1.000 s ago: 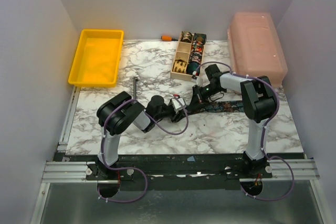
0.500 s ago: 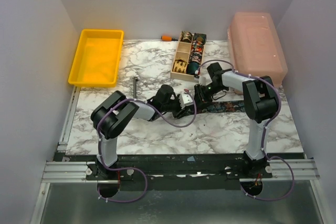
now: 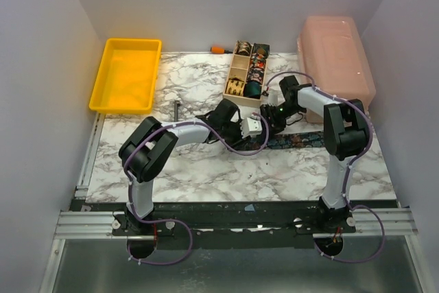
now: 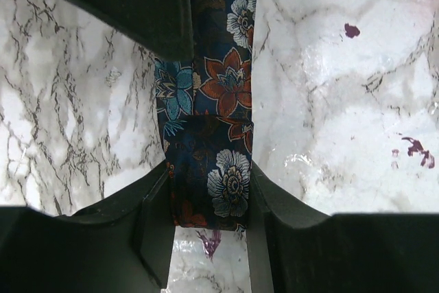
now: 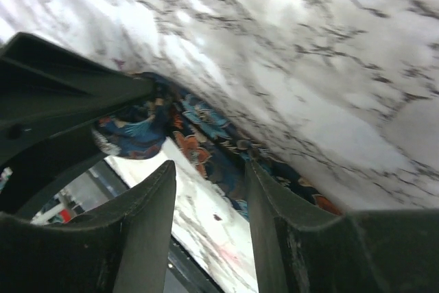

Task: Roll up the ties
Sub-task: Roll the tie at the center of the board.

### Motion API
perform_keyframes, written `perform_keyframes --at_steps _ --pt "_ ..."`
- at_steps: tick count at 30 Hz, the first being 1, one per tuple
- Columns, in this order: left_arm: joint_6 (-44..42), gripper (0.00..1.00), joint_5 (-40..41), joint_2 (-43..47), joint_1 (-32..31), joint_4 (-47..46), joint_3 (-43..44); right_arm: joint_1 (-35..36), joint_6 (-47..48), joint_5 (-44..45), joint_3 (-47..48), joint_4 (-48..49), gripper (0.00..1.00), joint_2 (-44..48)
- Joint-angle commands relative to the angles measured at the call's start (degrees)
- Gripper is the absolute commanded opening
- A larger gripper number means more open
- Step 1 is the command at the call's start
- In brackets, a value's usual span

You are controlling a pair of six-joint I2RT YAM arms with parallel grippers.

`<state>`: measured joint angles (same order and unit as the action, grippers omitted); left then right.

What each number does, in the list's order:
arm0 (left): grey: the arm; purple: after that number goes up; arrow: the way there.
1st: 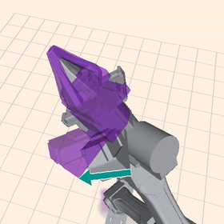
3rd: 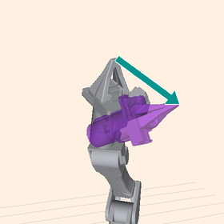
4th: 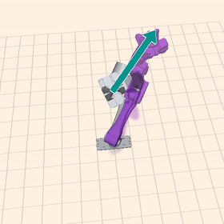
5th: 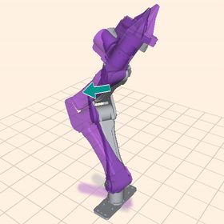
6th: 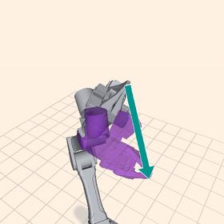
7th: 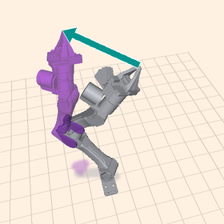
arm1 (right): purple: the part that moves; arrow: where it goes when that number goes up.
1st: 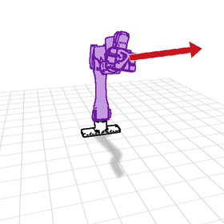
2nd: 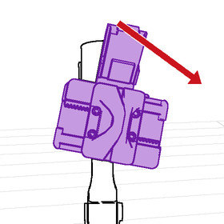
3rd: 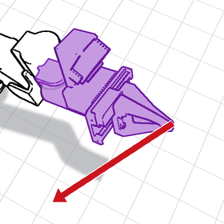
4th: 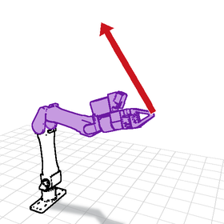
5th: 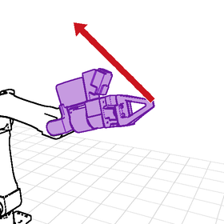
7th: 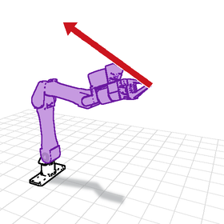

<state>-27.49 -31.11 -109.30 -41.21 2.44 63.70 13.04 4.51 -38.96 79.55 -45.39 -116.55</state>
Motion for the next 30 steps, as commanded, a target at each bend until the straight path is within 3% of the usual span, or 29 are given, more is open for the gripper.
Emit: perform_keyframes --at_steps 1,16,22,24,25,27,30 --pt "-3.45 0.0 2.47 -2.8 0.05 14.09 1.09 0.79 -4.29 -11.3 -0.92 1.59 0.51 0.71" --pt "-1.98 0.0 1.33 -5.44 0.16 16.08 3.53 4.62 -7.79 -16.46 -4.19 5.83 0.51 -3.42" --pt "-1.92 0.0 0.31 -5.24 0.24 14.52 2.15 4.54 -7.41 -8.77 -4.41 7.07 0.01 -6.02" --pt "-1.45 0.01 -0.44 -5.05 0.48 13.24 1.63 4.38 -6.92 -6.33 -4.3 6.46 0.0 -6.7" --pt "-0.83 0.09 -0.65 -5.05 0.64 12.37 1.6 4.27 -6.65 -5.61 -4.59 6.29 0.0 -6.78" --pt "1.18 0.39 -3.06 -4.55 1.81 9.11 0.81 4.15 -6.39 -3.86 -5.15 6.19 0.0 -6.8" --pt "5.53 0.71 -7.84 -2.2 3.72 -3.27 -3.59 3.67 -5.67 -2.41 -5.8 5.73 0.0 -7.44"
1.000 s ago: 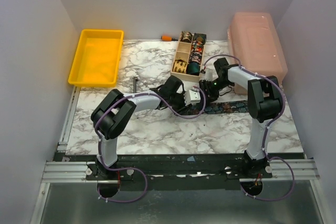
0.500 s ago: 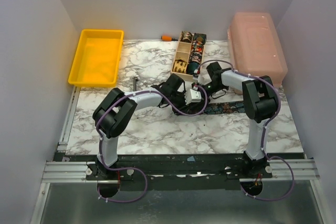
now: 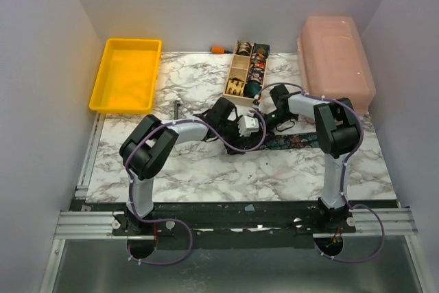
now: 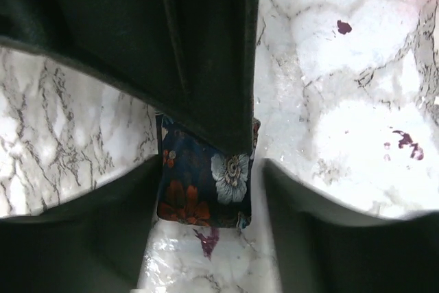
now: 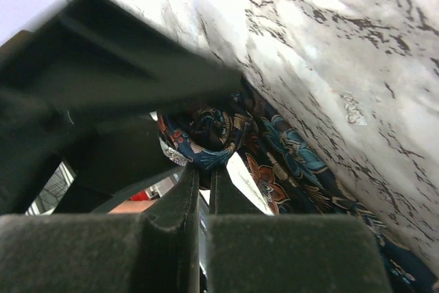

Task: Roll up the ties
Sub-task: Roll the tie at the center of the board.

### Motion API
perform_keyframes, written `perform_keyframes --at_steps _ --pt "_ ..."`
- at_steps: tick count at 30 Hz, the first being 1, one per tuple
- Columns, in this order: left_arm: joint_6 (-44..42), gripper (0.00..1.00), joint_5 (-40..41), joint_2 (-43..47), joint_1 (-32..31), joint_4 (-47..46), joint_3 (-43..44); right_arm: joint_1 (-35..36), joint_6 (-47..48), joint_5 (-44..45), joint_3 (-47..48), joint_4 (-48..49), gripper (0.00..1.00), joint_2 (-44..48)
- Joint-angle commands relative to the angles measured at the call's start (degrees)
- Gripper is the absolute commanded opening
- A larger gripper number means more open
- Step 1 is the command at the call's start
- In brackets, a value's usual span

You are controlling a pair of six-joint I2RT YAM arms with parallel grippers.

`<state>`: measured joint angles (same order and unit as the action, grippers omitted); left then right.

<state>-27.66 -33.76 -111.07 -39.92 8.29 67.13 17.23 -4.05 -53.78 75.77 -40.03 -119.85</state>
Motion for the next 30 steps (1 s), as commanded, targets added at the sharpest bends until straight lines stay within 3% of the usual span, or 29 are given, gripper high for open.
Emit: perform_keyframes --at_steps 1,6,9,14,25,28,29,30 --pt "6.25 0.76 -7.62 0.47 2.87 -13.45 -9.43 -0.69 3.21 13.07 -2.1 0.15 0.0 -4.36" --pt "12.81 0.79 -13.42 1.99 3.19 -46.34 -21.03 -2.55 4.99 16.66 -1.5 -1.87 0.0 -6.71" --pt "16.56 0.8 -14.09 -0.56 3.0 -56.18 -22.81 -3.44 5.97 18.53 -0.67 -2.9 0.0 -7.42" --pt "17.29 0.78 -12.96 -3.93 1.85 -63.19 -23.54 -3.35 6.42 20.75 1.16 -3.54 0.0 -8.54" --pt "11.7 0.77 -10.88 -7.21 -0.36 -64.26 -22.3 -3.1 13.26 22.67 5.23 -8.86 0.0 -11.74" --pt "9.69 0.85 -10.1 -6.49 -0.54 -64.8 -23.71 -3.0 15.29 22.9 5.46 -10.0 0.0 -12.43" --pt "9.68 0.96 -9.73 -5.93 -0.51 -65.8 -24.67 -3.0 16.0 22.78 5.48 -10.22 0.0 -12.42" --pt "9.97 0.98 -9.37 -5.39 -0.56 -66.51 -25.43 -3.0 16.98 22.68 5.49 -10.73 0.0 -12.51"
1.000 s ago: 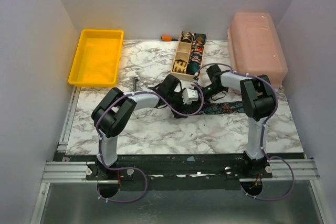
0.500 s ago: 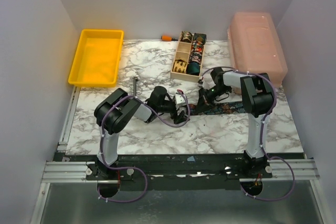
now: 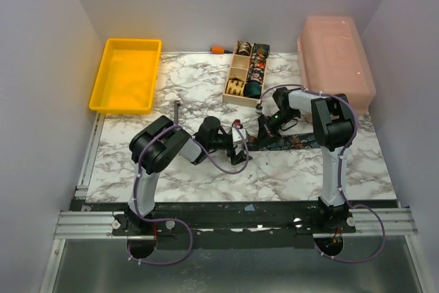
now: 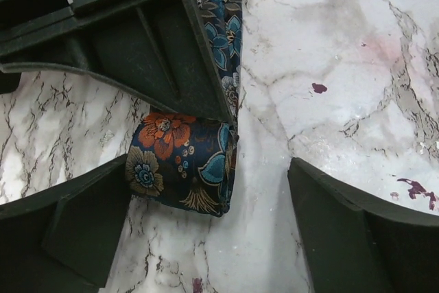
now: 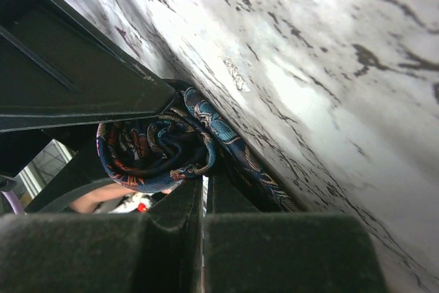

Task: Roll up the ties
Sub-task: Roll the tie at the center of the board.

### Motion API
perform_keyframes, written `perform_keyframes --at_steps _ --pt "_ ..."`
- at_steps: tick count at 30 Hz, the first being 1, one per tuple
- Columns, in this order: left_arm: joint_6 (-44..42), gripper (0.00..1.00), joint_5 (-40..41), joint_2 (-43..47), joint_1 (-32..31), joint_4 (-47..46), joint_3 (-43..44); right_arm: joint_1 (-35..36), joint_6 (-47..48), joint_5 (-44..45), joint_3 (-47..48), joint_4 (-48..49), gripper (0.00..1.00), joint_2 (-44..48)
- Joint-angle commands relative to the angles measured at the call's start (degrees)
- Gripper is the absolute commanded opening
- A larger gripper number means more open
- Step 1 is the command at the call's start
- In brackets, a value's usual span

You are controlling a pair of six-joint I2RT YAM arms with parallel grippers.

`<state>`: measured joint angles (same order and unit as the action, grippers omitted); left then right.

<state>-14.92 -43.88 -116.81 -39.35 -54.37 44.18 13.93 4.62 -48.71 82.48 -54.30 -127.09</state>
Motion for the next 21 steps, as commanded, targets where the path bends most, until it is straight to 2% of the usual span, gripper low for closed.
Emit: perform_keyframes --at_steps 1,6,15,18,21 --pt "-2.6 0.98 1.33 1.04 -1.16 -4.53 -3.27 0.37 9.08 17.51 -1.18 3.11 0.0 -5.28" --pt "-2.73 0.99 0.06 3.67 -0.92 -4.34 -5.16 1.08 13.18 16.55 -1.12 0.36 0.0 -5.69" --pt "-5.11 0.98 -1.45 1.23 -1.68 -2.43 -1.76 3.26 14.89 13.84 -1.09 -1.69 0.0 -6.33" --pt "-5.12 0.9 -1.22 0.17 -2.47 1.06 1.16 4.03 14.59 12.83 -1.1 -1.65 0.0 -6.55" --pt "-4.8 0.76 -0.66 -0.68 -3.3 3.9 2.91 4.26 13.57 11.98 -0.6 -1.26 0.0 -6.52"
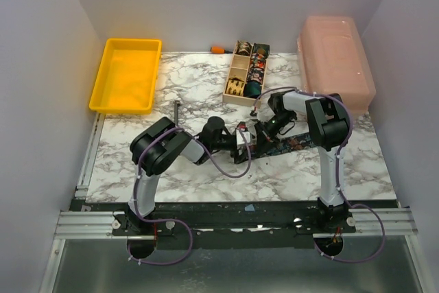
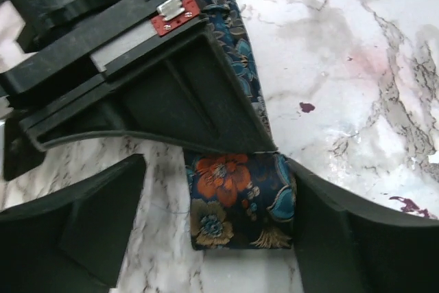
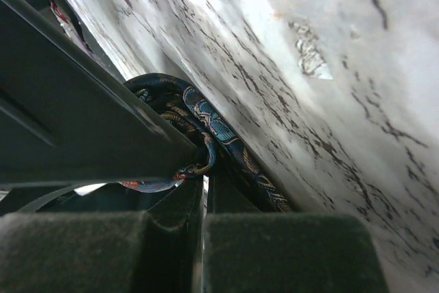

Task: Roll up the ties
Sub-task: Roll the tie at the center of the board.

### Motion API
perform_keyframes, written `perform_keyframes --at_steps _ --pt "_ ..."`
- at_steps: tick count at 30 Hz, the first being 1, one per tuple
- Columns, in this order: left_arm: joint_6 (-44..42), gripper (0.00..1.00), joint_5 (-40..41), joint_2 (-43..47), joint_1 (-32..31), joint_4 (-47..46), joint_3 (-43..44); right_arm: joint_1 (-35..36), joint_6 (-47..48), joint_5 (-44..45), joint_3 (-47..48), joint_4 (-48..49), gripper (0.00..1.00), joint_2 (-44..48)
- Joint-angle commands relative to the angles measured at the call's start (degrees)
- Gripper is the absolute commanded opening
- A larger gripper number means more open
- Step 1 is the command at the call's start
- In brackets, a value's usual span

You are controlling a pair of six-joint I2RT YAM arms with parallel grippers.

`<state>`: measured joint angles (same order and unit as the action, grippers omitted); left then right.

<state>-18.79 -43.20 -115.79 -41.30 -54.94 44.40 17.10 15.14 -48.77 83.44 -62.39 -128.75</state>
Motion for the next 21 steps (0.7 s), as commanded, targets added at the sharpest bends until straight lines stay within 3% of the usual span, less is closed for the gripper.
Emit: perform_keyframes --at_steps 1,4,9,14,21 --pt "-0.82 0.68 -0.86 -1.72 -1.41 5.19 2.73 1.08 2.76 11.95 -1.36 6.84 0.0 -4.74" --pt "-0.64 0.37 0.56 -0.67 -1.5 9.47 2.41 1.09 2.2 11.86 -0.98 7.23 0.0 -3.64" --pt "-2.83 0.15 3.09 1.61 -1.19 20.39 1.28 -0.27 0.71 8.84 0.03 6.93 0.0 -0.12" --pt "-2.72 0.03 3.43 1.35 -0.39 31.84 5.71 -4.82 2.33 5.35 2.45 3.64 0.18 5.24" --pt "-8.36 0.0 1.07 1.95 0.23 42.37 8.85 -9.46 6.26 16.99 1.52 4.23 0.19 9.73"
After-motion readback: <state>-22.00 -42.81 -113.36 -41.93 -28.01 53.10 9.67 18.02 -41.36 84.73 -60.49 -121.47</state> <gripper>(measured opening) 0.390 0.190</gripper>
